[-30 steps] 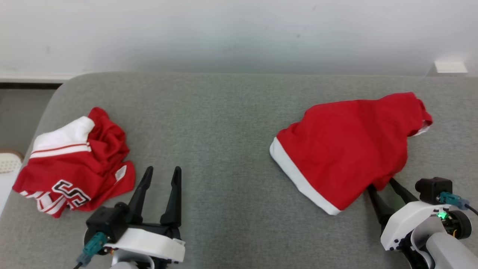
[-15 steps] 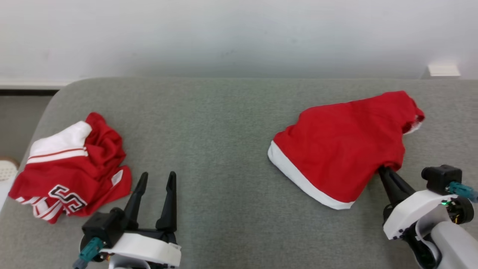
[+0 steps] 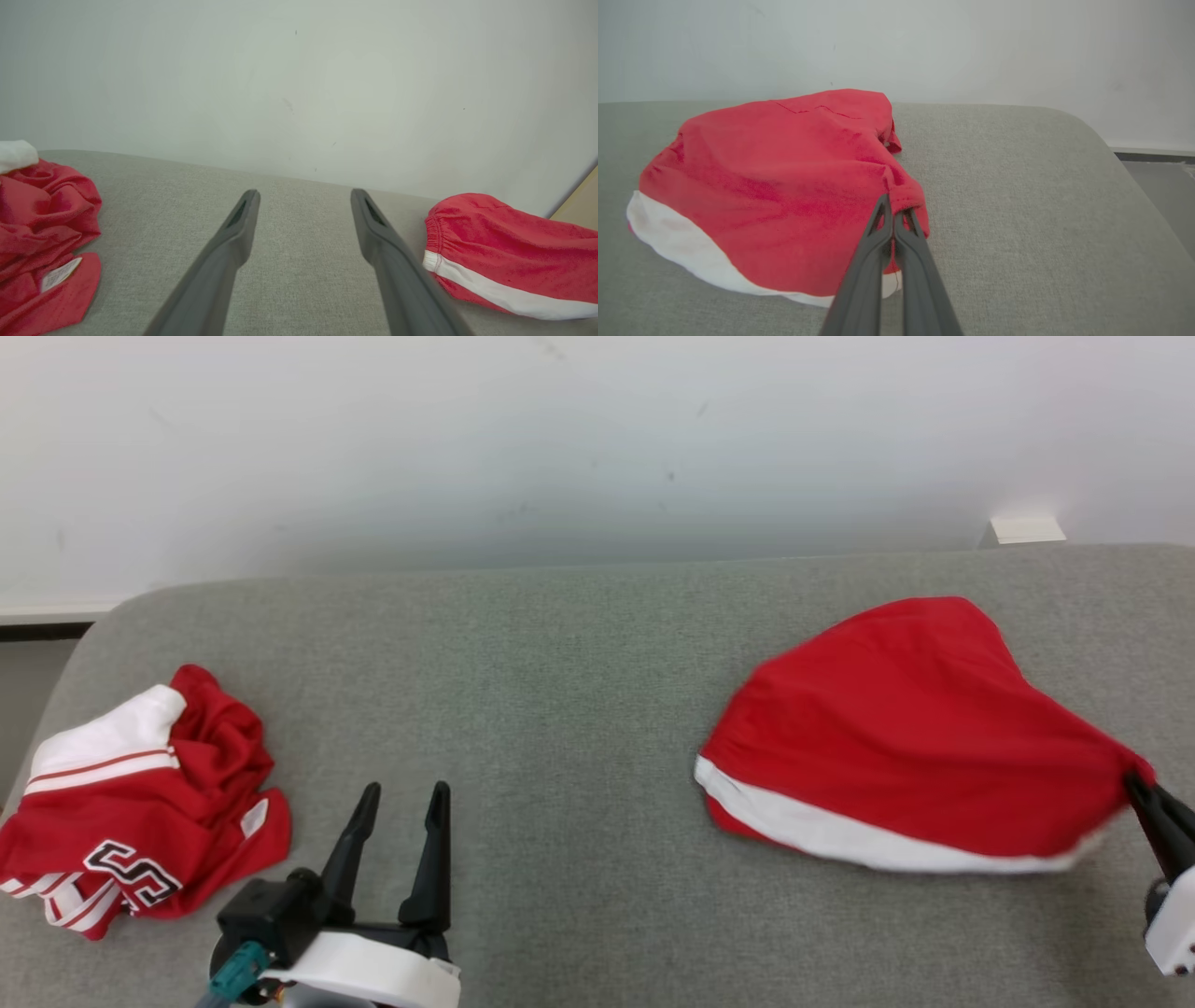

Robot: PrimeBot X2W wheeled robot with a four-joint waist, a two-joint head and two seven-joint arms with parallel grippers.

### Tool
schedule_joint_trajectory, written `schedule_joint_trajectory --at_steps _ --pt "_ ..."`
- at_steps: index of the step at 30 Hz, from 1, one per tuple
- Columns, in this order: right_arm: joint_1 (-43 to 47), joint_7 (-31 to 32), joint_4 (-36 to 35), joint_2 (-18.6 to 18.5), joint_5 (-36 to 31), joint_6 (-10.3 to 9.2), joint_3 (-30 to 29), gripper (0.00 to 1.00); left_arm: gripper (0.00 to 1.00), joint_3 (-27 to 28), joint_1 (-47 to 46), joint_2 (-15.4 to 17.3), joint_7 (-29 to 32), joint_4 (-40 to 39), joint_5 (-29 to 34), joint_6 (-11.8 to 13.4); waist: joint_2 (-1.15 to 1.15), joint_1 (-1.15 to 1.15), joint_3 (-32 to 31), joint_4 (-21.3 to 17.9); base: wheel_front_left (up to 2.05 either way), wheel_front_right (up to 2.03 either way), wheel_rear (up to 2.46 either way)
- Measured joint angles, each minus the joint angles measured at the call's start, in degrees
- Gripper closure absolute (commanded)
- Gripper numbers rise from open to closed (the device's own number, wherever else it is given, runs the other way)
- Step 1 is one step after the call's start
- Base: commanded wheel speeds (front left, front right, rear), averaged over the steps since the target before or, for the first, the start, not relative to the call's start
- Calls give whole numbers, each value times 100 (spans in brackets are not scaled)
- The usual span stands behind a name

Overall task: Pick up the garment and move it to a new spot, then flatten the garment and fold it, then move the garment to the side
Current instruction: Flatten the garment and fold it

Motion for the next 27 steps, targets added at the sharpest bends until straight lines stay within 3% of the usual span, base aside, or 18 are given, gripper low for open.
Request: schedule_joint_trajectory --at_steps 7,8,9,10,14,23,27 --pt "558 647 287 664 -771 0 -911 100 0 4 -11 2 0 60 -40 0 0 0 96 118 0 0 0" --pt "558 637 349 744 -902 0 -1024 81 0 5 -19 2 0 70 -40 -1 0 0 105 128 0 0 0" --pt "558 631 416 804 -1078 0 -1123 28 0 0 -27 2 0 80 -40 -1 0 0 109 133 0 0 0" --pt "557 606 464 882 -1265 0 -1228 0 0 3 -33 2 0 94 -40 -4 0 0 107 133 0 0 0" --pt "532 322 297 1329 -1617 0 -1529 0 0 7 -40 2 0 130 -38 -9 0 0 60 109 0 0 0" --pt "786 -314 -769 2050 -2209 0 -2112 0 0 52 -38 2 0 125 -31 -18 0 0 -49 -15 0 0 0" --pt "1028 -560 -922 2357 -2312 0 -2117 0 0 58 -36 3 0 112 -5 -42 0 0 -58 -84 0 0 0"
